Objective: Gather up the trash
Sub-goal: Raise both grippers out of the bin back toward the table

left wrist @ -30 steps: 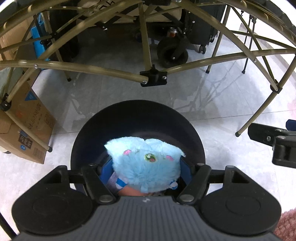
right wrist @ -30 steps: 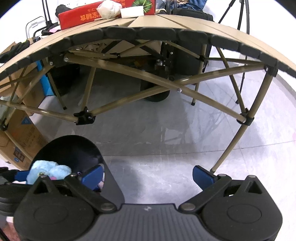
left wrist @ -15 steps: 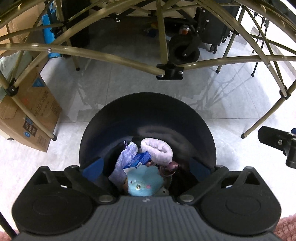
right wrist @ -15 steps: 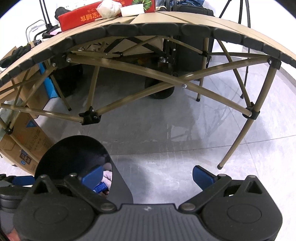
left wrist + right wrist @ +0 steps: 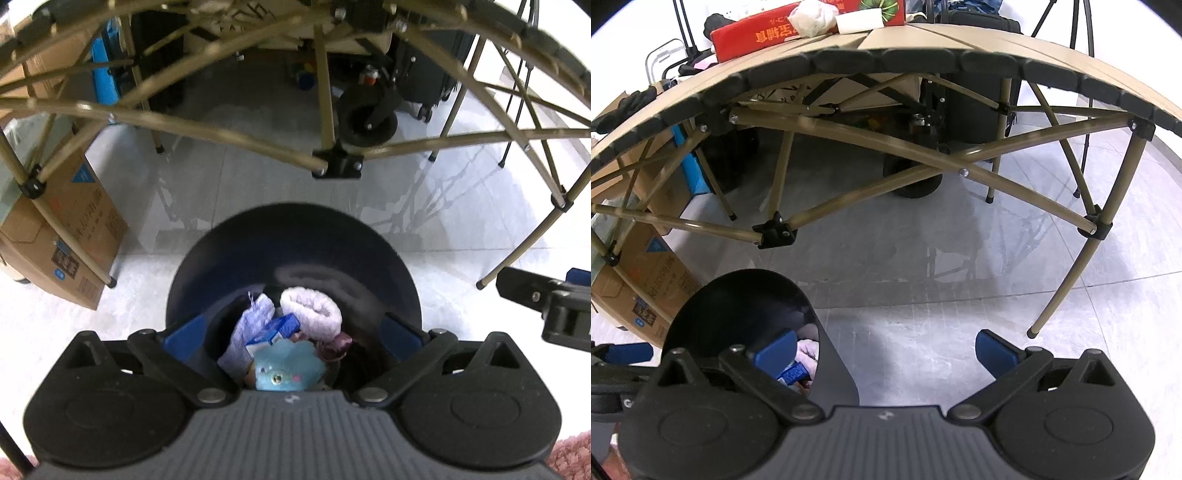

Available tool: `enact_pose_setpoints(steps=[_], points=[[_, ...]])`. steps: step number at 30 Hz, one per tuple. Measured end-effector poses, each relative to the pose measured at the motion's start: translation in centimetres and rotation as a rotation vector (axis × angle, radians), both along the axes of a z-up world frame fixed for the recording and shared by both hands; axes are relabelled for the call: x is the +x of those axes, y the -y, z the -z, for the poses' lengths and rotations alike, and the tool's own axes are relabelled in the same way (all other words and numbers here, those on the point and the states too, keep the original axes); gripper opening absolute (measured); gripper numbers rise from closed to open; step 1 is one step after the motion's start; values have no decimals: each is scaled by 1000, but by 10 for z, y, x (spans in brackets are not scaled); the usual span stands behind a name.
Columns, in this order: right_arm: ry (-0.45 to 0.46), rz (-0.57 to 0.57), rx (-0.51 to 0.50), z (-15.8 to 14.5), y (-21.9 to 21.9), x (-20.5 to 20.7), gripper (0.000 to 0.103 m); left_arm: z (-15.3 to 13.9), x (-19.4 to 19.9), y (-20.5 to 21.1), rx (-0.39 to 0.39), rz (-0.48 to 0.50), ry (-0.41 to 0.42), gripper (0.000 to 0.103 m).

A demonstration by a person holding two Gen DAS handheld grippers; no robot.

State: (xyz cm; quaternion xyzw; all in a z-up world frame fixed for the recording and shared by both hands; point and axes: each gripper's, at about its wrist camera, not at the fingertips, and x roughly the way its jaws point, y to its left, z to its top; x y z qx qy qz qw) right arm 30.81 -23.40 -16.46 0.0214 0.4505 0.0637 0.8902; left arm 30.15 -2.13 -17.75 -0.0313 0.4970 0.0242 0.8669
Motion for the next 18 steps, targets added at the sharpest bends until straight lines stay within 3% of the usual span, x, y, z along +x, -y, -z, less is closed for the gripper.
enact_pose_setpoints(steps=[7, 18], points=[[62, -27, 44, -22, 1, -13, 103, -29, -15, -7, -29, -20, 83, 103], [286, -76, 121, -73, 8, -38, 103, -77, -38, -23, -39, -27, 261, 103]])
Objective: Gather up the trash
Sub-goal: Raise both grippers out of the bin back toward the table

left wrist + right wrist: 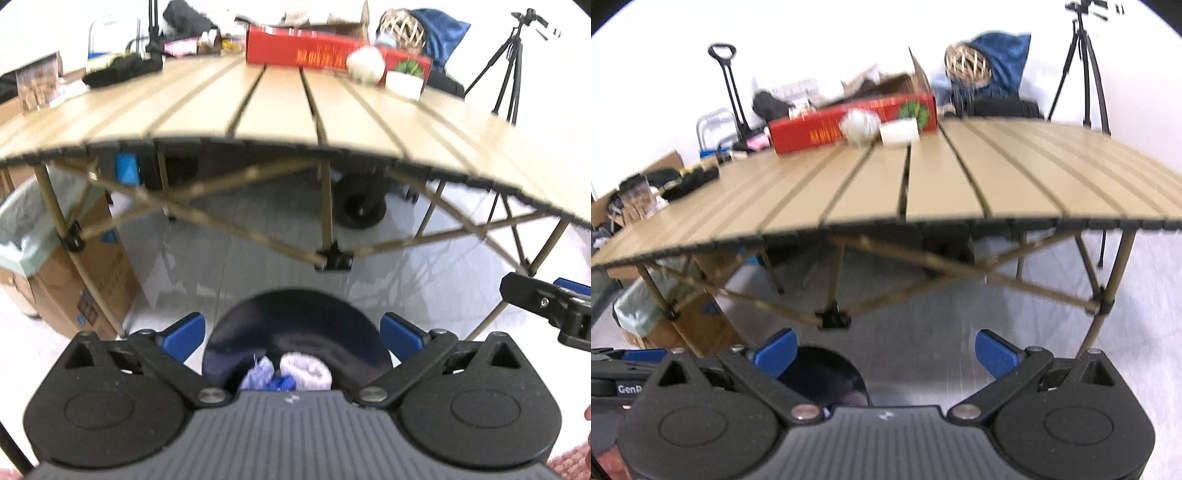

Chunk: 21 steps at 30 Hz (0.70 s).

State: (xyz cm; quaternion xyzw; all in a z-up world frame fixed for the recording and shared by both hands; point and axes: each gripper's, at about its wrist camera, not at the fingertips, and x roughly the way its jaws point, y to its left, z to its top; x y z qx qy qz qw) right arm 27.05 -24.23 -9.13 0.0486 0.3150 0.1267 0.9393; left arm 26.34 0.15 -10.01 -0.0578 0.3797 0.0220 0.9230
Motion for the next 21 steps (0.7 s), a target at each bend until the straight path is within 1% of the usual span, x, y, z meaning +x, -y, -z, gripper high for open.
enact_pose_setpoints(steps=[5, 7, 12, 15, 21], points=[[95, -22, 23, -19, 5, -9, 103, -24, -9, -2, 37, -4, 116, 103], [132, -25, 34, -28, 8, -10, 103, -34, -11, -3, 39, -4, 157, 103], [202, -36, 53, -44, 9, -10, 103, -50, -5, -1, 43, -3, 216, 103], [253, -41, 36, -54, 7, -6, 103, -57, -1, 4, 41, 0, 243, 103], [386, -35, -37, -72, 1, -1, 103, -73, 11, 9, 44, 7, 296, 103]])
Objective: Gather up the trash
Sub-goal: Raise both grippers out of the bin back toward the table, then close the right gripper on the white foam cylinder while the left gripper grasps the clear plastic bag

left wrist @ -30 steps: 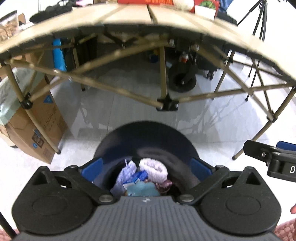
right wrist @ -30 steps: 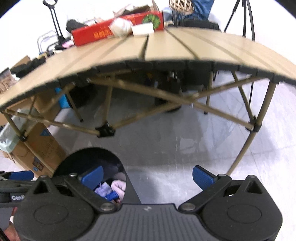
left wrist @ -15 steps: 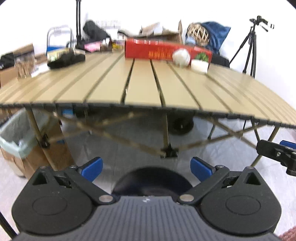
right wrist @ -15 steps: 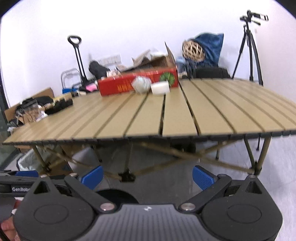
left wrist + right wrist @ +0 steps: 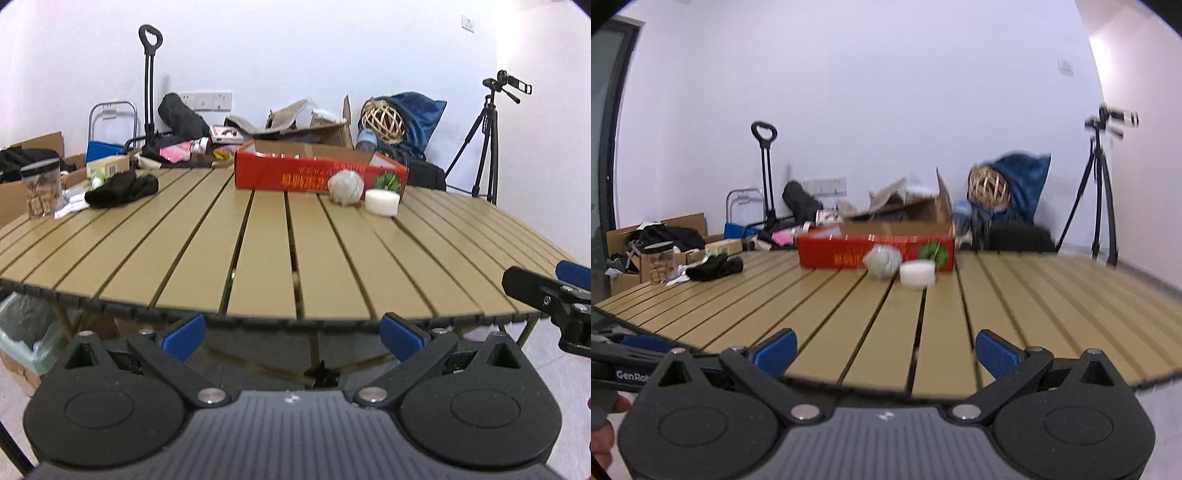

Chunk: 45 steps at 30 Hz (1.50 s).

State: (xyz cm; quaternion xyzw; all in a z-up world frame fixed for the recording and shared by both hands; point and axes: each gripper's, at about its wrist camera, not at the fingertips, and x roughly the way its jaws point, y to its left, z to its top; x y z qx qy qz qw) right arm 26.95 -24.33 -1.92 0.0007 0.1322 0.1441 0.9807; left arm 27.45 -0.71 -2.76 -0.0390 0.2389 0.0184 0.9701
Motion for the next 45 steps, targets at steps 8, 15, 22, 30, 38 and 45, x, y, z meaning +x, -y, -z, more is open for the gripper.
enact_pose_setpoints(steps=[8, 15, 22, 30, 38, 45], points=[[49, 22, 19, -15, 5, 38, 103, -19, 29, 5, 11, -12, 37, 103], [4, 26, -13, -18, 2, 95, 103, -34, 71, 10, 43, 0, 30, 103], [-80, 29, -11, -22, -4, 162, 103, -46, 129, 17, 83, 21, 13, 103], [-159, 37, -83, -27, -21, 242, 103, -47, 197, 14, 81, 30, -57, 103], [-312, 34, -114, -7, -42, 313, 94, -40, 251, -1, 74, 3, -121, 103], [-363, 71, -169, 10, -58, 346, 74, -33, 271, -2, 84, 0, -141, 103]])
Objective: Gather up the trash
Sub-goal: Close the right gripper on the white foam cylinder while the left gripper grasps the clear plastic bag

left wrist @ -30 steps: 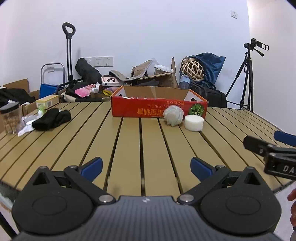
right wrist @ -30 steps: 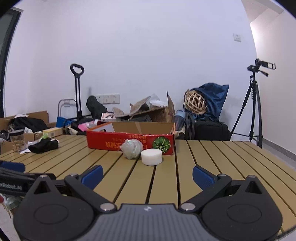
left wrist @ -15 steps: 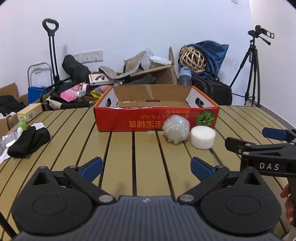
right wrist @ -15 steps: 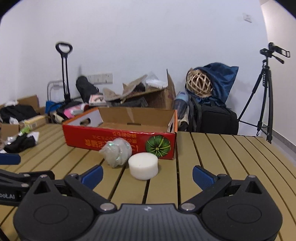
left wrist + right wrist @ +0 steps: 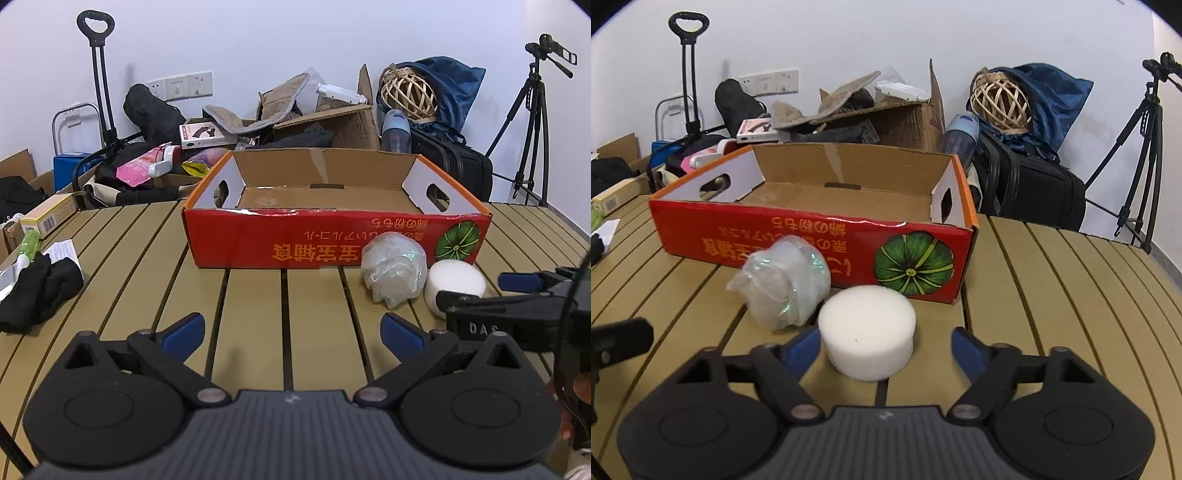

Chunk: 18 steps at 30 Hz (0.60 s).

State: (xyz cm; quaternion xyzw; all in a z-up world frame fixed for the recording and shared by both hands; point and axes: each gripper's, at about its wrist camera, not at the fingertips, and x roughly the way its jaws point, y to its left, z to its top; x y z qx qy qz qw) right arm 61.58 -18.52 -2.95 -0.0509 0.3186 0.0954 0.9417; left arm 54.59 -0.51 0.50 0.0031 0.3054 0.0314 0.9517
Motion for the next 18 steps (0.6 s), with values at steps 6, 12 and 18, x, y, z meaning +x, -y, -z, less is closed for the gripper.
enact_pose_setpoints(steps=[6, 12, 18], points=[[-9, -4, 31, -1, 2, 8, 50, 5, 11, 5, 0, 12, -16, 103], [20, 21, 93, -12, 24, 1, 44, 3, 23, 17, -26, 34, -14, 103], [40, 71, 118, -20, 59, -7, 42, 4, 42, 44, -22, 52, -31, 103]])
